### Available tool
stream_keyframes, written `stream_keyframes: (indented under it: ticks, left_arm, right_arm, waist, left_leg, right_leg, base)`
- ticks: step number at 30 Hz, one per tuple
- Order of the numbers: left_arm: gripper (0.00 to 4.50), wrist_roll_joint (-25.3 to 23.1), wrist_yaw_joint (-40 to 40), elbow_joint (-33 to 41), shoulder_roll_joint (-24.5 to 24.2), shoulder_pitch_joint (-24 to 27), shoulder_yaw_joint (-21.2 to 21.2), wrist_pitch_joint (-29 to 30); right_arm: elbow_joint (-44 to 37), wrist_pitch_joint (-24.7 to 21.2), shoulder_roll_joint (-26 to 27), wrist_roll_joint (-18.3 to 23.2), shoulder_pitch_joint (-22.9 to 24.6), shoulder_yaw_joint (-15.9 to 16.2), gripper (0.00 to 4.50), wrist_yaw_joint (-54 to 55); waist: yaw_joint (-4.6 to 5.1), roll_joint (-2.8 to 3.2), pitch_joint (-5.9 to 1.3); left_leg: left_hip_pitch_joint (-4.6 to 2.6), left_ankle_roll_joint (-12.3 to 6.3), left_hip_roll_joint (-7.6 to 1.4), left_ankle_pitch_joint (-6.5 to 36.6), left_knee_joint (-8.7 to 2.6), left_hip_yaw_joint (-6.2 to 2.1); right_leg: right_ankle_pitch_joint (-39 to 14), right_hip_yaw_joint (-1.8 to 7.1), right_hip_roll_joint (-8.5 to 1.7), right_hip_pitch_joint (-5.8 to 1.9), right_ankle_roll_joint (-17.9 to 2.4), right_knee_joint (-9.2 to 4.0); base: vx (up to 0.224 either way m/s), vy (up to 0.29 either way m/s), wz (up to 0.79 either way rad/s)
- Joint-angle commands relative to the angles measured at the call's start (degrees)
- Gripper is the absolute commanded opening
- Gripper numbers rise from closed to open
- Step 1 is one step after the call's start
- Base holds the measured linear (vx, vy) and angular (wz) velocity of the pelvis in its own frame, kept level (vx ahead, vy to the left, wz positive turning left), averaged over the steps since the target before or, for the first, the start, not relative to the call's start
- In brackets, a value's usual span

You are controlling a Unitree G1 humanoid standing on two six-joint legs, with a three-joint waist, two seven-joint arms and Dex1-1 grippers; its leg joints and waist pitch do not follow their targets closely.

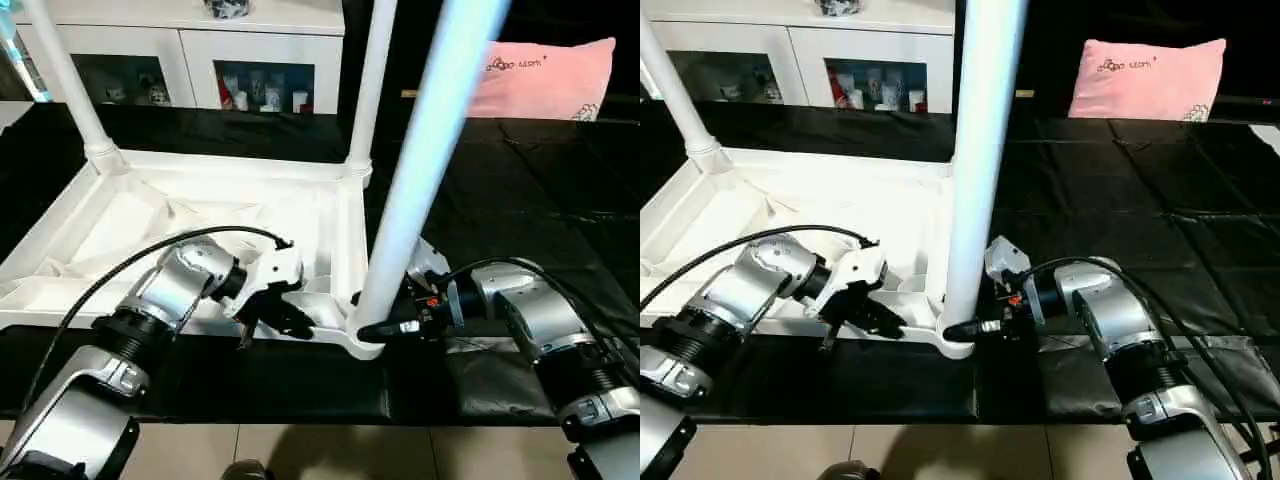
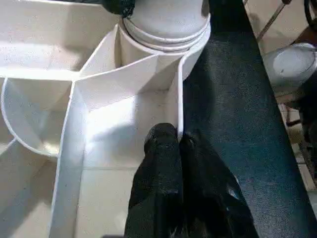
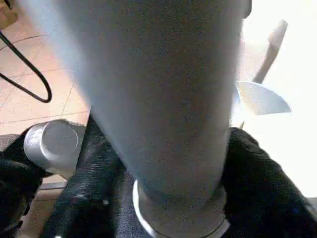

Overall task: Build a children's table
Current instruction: Rotate leg to tighten

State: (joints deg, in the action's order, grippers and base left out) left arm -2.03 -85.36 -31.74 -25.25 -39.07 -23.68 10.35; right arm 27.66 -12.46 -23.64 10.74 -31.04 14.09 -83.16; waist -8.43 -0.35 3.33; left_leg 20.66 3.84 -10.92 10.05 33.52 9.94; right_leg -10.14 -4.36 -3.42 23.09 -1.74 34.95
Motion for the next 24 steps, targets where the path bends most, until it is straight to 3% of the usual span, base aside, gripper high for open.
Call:
stream_keyframes:
  ticks: [1,7,9,11,12,15,16,19,21,23,24]
  left_arm:
    - [0.00,0.29,-1.94,1.92,0.41,-0.13,-1.60,0.13]
    - [0.00,-0.45,2.68,0.50,1.58,-0.33,-0.48,3.27]
    - [0.00,-0.53,4.12,-0.08,2.12,-0.57,0.03,3.94]
    - [0.00,-0.37,8.06,-1.45,3.97,-1.34,1.54,6.03]
    - [0.00,-0.11,10.22,-2.01,5.15,-1.79,2.41,7.46]
    - [0.00,0.44,15.46,-3.73,8.01,-3.12,4.45,10.37]
    - [0.00,0.95,20.08,-5.61,10.71,-4.59,6.19,12.40]
    - [0.00,1.47,25.33,-7.96,13.53,-6.20,8.05,13.22]
    - [0.00,1.96,30.48,-9.90,16.02,-7.53,10.02,13.44]
    - [0.00,2.78,38.45,-12.49,19.78,-9.52,13.20,13.37]
    - [0.00,2.81,38.83,-12.62,19.97,-9.62,13.36,13.36]
  right_arm:
    - [-1.12,-0.65,0.12,0.43,0.52,0.38,2.41,-1.02]
    - [-2.28,-1.67,1.85,1.06,1.98,0.11,2.14,2.61]
    - [-2.54,-1.76,2.61,1.12,2.35,-0.35,2.13,4.22]
    - [-1.62,-3.00,5.39,0.14,2.25,-1.73,2.09,11.33]
    - [-0.66,-3.11,6.93,-0.84,1.98,-2.20,2.07,15.38]
    - [1.41,-3.90,9.62,-2.18,1.10,-2.78,2.05,21.52]
    - [3.64,-4.93,12.36,-2.81,-0.16,-3.63,2.04,26.76]
    - [7.57,-6.25,15.66,-3.54,-2.63,-5.21,2.01,34.40]
    - [11.50,-7.46,18.77,-3.60,-5.20,-7.49,2.00,42.22]
    - [15.92,-6.42,22.86,-5.78,-8.66,-8.18,2.00,51.41]
    - [16.12,-6.36,23.07,-5.91,-8.83,-8.20,2.00,51.80]
  waist:
    - [0.44,-0.18,-3.91]
    - [0.48,-0.19,-3.81]
    - [0.57,-0.29,-3.67]
    - [0.84,-0.01,-3.38]
    - [1.09,-0.23,-3.33]
    - [1.50,-0.08,-3.30]
    - [2.29,0.05,-3.22]
    - [3.29,0.08,-3.24]
    - [3.78,0.05,-3.55]
    - [3.98,0.14,-3.75]
    - [4.05,0.04,-3.73]
  left_leg:
    - [-0.53,-2.53,-2.58,10.76,-3.55,-0.52]
    - [-0.58,-2.17,-2.56,11.33,-3.63,-0.53]
    - [-0.64,-1.84,-2.42,12.11,-3.73,-0.59]
    - [-0.87,-1.13,-2.26,13.75,-3.85,-0.71]
    - [-0.92,-0.76,-2.08,14.79,-3.95,-0.86]
    - [-1.14,-0.07,-1.91,15.41,-3.91,-0.91]
    - [-1.30,0.37,-1.84,16.63,-3.94,-1.06]
    - [-1.04,0.43,-1.74,17.89,-4.00,-1.31]
    - [-0.82,-0.05,-1.73,16.45,-3.90,-1.29]
    - [-0.97,-0.03,-1.70,15.17,-3.77,-1.11]
    - [-0.78,-0.12,-1.57,14.21,-3.72,-0.99]
  right_leg:
    - [-16.86,3.03,-5.03,-2.96,-9.97,-4.69]
    - [-18.26,3.08,-5.04,-2.93,-9.45,-4.83]
    - [-20.93,3.02,-5.09,-2.91,-8.58,-5.16]
    - [-24.94,2.96,-5.13,-2.66,-7.68,-5.60]
    - [-28.27,2.76,-5.20,-2.79,-6.46,-6.03]
    - [-30.92,2.67,-5.18,-2.50,-5.15,-6.41]
    - [-31.63,2.44,-5.10,-2.33,-5.25,-6.59]
    - [-31.76,2.28,-5.14,-2.50,-5.33,-6.71]
    - [-28.88,2.45,-5.21,-2.77,-6.13,-6.51]
    - [-25.21,2.62,-4.98,-2.59,-7.51,-6.08]
    - [-23.45,2.70,-4.95,-2.72,-8.15,-5.92]
  base:
    - [0.000,0.000,0.00]
    - [0.000,0.000,0.00]
    - [0.000,0.000,0.00]
    - [0.000,0.000,0.00]
    - [0.000,0.000,0.00]
    - [0.000,0.000,0.00]
    - [0.000,0.000,0.00]
    - [0.000,0.000,0.00]
    - [0.000,0.000,0.00]
    - [0.000,0.000,0.00]
    - [0.000,0.000,0.00]
